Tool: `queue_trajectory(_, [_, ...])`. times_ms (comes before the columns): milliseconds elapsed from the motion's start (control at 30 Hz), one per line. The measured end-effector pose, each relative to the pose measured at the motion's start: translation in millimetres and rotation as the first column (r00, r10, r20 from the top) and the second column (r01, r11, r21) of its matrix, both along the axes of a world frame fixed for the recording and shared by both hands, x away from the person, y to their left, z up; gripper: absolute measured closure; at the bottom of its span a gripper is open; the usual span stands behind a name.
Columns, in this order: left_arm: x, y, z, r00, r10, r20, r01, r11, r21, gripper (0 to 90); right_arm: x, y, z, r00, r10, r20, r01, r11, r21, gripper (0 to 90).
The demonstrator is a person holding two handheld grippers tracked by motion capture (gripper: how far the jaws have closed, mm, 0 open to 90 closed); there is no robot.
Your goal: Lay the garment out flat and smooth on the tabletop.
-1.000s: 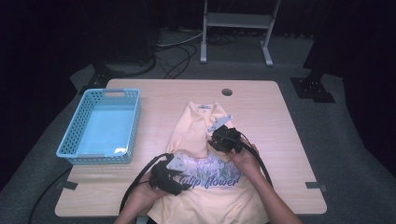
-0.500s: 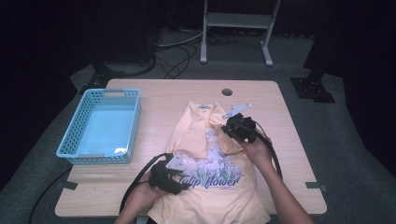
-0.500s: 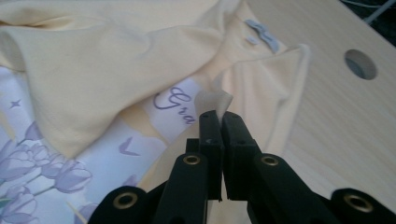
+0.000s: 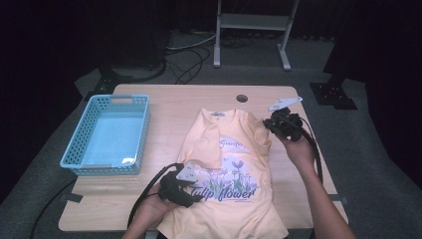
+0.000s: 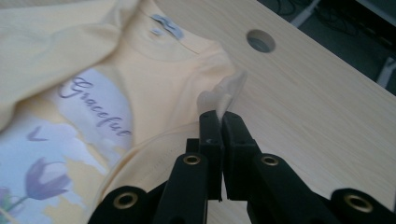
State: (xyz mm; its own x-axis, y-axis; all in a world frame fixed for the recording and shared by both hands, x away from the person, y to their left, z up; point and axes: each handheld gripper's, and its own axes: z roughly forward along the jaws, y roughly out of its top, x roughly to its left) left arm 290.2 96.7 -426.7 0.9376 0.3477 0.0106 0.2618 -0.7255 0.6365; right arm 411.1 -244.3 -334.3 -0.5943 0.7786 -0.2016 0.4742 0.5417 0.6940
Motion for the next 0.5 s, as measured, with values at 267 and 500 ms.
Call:
queue_trajectory(267, [0.0,-0.1,0.0,1.0000,0.003,-0.001,-0.003,1.0000,-0.001,40.7,14.2,-33.3,-16.8,0.9934,-0.103,-0.051,0.103,0.995,0.002,87.5])
queue_trajectory(500, [-0.2,-0.4,0.0,1.0000,0.007,-0.002,-0.007,1.0000,-0.001,40.6,15.2,-51.6,-41.7,0.9804,-0.173,-0.094,0.174,0.985,0.000,87.2])
